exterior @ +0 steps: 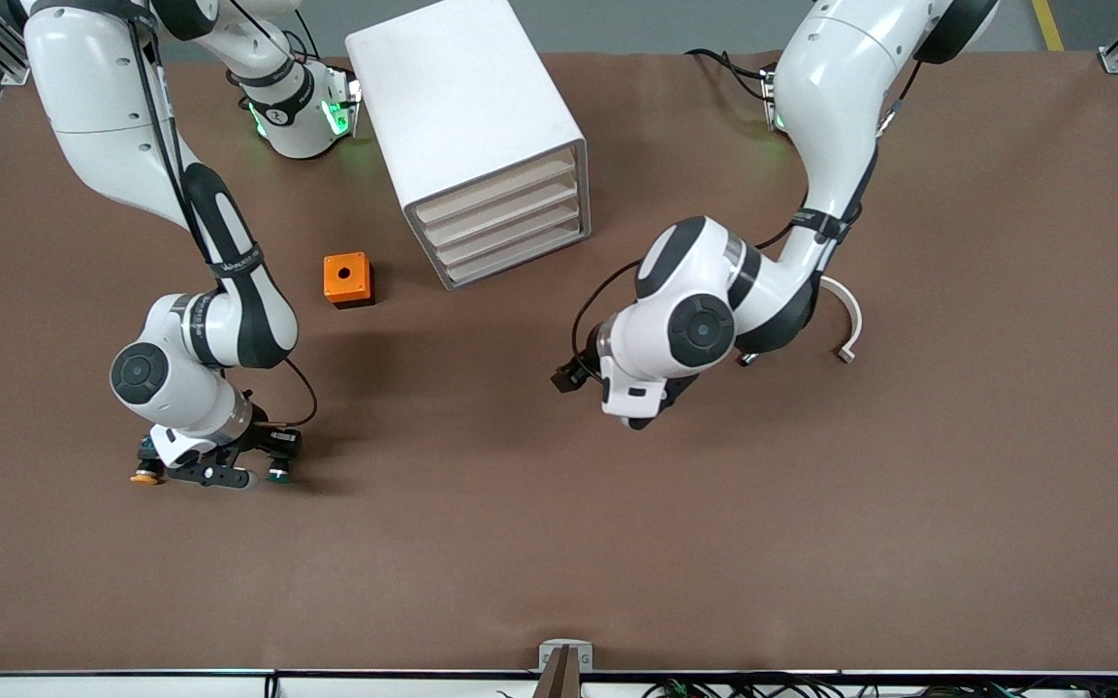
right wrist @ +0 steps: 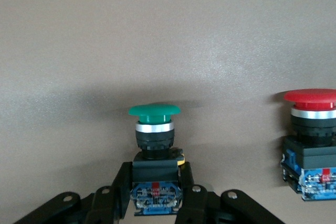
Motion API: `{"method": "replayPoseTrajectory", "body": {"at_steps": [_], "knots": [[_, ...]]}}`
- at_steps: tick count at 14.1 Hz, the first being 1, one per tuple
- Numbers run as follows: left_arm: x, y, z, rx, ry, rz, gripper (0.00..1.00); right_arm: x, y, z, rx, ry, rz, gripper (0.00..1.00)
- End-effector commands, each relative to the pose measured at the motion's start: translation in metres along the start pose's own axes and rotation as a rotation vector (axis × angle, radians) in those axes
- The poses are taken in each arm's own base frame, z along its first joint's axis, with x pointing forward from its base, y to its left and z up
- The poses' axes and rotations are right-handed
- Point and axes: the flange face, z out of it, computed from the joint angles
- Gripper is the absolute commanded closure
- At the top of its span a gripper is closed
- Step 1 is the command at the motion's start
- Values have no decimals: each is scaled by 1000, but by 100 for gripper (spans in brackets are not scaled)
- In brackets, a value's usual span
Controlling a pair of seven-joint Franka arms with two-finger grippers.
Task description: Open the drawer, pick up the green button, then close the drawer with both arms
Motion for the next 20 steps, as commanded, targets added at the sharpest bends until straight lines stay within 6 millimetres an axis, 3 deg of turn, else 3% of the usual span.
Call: {"method": "replayPoseTrajectory", "body": {"at_steps": [1,6,7,8,16,18,20], "knots": [[17,-13,-26,18,38,0,1,-6,-2,0,16,-2,6,97],[48,-30,-81,2,104,31,1,-6,-1,-3,17,-2,8,93],[61,-44,-110,27,141,125,1,-5,-1,-3,17,-2,9,51],[71,-57,-136,31,143,165,1,-6,-1,-3,17,-4,9,1],[112,-172,-264,204,97,440,1,-5,-1,-7,18,-2,10,0],[117,-212,-291,197,105,504,1,-4,0,-11,18,2,8,0],[118,-255,-306,230,127,565,1,0,6,-25,22,1,13,0]]}}
